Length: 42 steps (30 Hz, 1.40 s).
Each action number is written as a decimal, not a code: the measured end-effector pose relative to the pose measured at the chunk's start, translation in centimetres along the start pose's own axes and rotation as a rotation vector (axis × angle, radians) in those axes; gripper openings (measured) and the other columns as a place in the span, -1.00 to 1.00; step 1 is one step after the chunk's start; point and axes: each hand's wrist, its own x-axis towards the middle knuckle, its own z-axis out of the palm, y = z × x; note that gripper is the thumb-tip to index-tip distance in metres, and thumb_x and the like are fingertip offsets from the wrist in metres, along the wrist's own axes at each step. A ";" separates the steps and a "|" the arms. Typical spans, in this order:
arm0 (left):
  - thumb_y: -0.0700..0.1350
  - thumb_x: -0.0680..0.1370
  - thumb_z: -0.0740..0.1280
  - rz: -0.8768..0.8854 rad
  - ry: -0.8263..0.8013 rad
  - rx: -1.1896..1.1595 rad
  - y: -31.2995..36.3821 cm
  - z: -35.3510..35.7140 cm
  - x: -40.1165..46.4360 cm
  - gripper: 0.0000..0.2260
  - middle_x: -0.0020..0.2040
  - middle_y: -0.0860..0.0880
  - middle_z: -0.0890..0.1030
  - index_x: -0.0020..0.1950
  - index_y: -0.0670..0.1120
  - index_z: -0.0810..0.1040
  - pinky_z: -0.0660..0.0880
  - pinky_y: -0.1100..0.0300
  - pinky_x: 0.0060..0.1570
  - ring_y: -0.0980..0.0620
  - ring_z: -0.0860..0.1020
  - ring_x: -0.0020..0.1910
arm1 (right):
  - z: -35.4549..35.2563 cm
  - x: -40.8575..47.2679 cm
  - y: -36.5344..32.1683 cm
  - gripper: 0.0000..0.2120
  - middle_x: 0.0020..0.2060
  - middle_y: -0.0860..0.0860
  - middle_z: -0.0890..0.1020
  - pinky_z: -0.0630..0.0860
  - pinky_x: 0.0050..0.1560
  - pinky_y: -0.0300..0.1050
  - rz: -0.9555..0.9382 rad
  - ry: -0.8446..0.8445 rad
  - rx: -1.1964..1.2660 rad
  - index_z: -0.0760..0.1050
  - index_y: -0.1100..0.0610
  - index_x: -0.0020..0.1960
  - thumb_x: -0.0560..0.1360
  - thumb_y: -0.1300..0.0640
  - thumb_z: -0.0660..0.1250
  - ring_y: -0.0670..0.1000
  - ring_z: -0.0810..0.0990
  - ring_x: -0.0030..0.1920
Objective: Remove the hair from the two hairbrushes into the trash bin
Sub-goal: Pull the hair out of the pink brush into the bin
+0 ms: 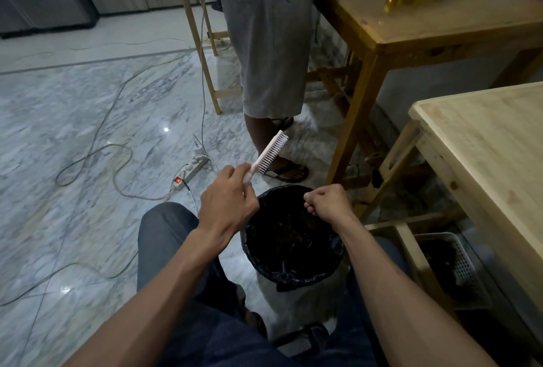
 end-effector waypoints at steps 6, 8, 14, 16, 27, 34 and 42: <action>-0.14 0.55 0.29 -0.003 -0.059 -0.051 0.5 0.9 -0.5 -0.71 -0.09 -0.05 0.59 0.26 -0.03 0.60 0.45 0.05 -0.25 -0.13 0.55 -0.20 | -1.0 -0.8 -1.8 -0.49 0.26 0.06 0.50 0.70 0.08 0.12 0.029 -0.270 -0.165 0.57 0.07 0.39 0.56 0.39 0.11 0.16 0.55 0.25; -0.13 0.56 0.29 -0.009 -0.073 -0.050 0.5 1.1 -0.6 -0.70 -0.08 -0.05 0.60 0.27 -0.02 0.60 0.43 0.08 -0.25 -0.11 0.55 -0.19 | -0.8 -0.1 -1.6 -0.60 0.23 0.08 0.56 0.73 -0.02 0.07 -0.018 -0.132 -0.171 0.67 0.12 0.24 0.58 0.43 0.21 0.09 0.63 0.04; -0.12 0.56 0.28 -0.040 -0.135 -0.101 0.7 1.5 -1.2 -0.69 -0.08 -0.04 0.59 0.30 0.01 0.59 0.43 0.05 -0.24 -0.10 0.53 -0.17 | -0.6 -0.1 -0.7 -0.79 0.07 0.05 0.71 0.62 0.15 0.10 -0.212 0.054 -0.528 0.68 -0.06 0.15 0.57 -0.05 0.37 0.15 0.67 0.11; -0.13 0.56 0.28 -0.037 -0.146 -0.101 0.6 1.5 -1.2 -0.69 -0.09 -0.04 0.60 0.29 0.01 0.59 0.46 0.04 -0.26 -0.10 0.53 -0.19 | -0.5 0.0 -0.6 -0.72 0.22 0.08 0.66 0.57 0.27 0.08 -0.228 -0.037 -0.560 0.66 -0.06 0.23 0.58 0.13 0.30 0.17 0.61 0.26; -0.12 0.56 0.26 -0.019 -0.240 -0.091 0.7 1.2 -1.3 -0.75 -0.17 -0.06 0.61 0.19 -0.01 0.61 0.31 0.09 -0.32 -0.11 0.52 -0.25 | -1.6 0.0 -2.2 -0.31 0.52 0.17 0.28 0.32 0.49 0.04 -0.218 0.031 -0.489 0.23 0.11 0.59 0.50 0.18 0.36 0.24 0.33 0.51; -0.06 0.53 0.23 0.066 -0.327 -0.122 -0.5 -0.3 -0.7 -0.69 -0.09 -0.06 0.68 0.22 0.01 0.61 0.54 -0.07 -0.16 -0.12 0.58 -0.15 | -2.4 0.4 -3.4 -0.45 0.03 0.19 0.68 0.67 -0.17 -0.21 -0.260 -0.421 0.275 0.39 0.29 0.50 0.54 0.46 0.37 0.00 0.71 -0.14; -0.05 0.51 0.23 0.148 -0.233 0.009 -1.8 -2.5 -0.4 -0.67 -0.17 0.00 0.56 0.22 0.11 0.62 0.51 0.00 -0.25 -0.13 0.54 -0.20 | 0.2 0.2 -2.6 -0.88 -0.31 0.16 0.70 0.61 -0.33 -0.31 -0.286 -0.163 0.259 0.68 0.35 0.01 0.59 0.29 0.41 -0.10 0.64 -0.46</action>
